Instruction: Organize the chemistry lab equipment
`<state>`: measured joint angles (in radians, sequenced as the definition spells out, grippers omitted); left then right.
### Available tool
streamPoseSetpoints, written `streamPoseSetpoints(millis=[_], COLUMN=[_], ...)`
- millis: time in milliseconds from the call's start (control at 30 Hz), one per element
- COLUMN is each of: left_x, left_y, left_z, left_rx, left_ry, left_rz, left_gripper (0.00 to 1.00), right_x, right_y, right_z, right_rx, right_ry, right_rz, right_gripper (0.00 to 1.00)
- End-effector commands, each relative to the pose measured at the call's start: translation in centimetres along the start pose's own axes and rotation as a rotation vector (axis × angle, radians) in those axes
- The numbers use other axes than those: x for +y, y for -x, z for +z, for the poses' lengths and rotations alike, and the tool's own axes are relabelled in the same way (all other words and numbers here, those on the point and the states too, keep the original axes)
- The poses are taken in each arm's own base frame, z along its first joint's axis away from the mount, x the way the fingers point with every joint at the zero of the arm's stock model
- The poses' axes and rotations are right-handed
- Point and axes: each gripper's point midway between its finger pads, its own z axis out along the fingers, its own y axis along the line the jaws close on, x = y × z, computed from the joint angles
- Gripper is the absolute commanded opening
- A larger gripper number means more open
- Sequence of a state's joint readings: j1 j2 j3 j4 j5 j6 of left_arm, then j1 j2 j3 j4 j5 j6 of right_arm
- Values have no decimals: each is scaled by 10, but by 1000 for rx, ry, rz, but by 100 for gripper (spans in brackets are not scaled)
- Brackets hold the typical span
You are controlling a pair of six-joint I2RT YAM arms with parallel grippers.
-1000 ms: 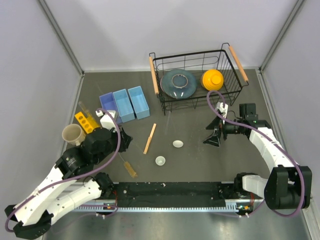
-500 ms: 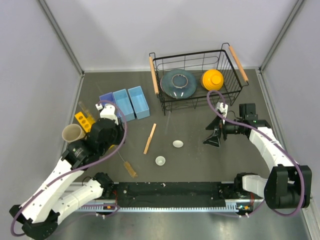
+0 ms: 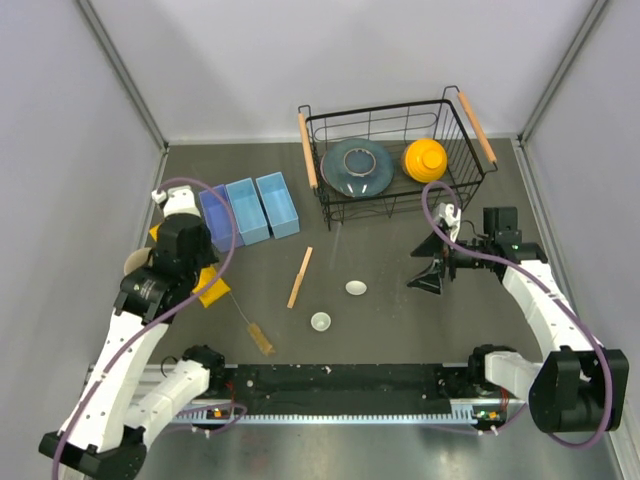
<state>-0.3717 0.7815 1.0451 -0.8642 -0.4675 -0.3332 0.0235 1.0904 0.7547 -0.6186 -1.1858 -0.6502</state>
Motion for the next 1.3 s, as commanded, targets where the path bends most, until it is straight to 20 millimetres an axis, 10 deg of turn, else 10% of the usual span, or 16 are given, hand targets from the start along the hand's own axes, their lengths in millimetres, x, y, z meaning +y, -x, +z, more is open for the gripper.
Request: streamPoseSetpoints(millis=[0,800,1267], left_x=[14,47,48], left_y=[27,26,39], left_z=[6,69,55], left_rx=[-77,-39,-99], left_ry=[37,136,126], left_rz=[-18,-41,-60], left_gripper=[19,20,20], right_x=[5,4,3], right_y=[27,23,23], right_z=[-6,-4,-4], right_rx=[-62,-59,-57], right_ry=[20,29,29], right_rz=[-82,-66,-61], right_gripper=[98,98,98])
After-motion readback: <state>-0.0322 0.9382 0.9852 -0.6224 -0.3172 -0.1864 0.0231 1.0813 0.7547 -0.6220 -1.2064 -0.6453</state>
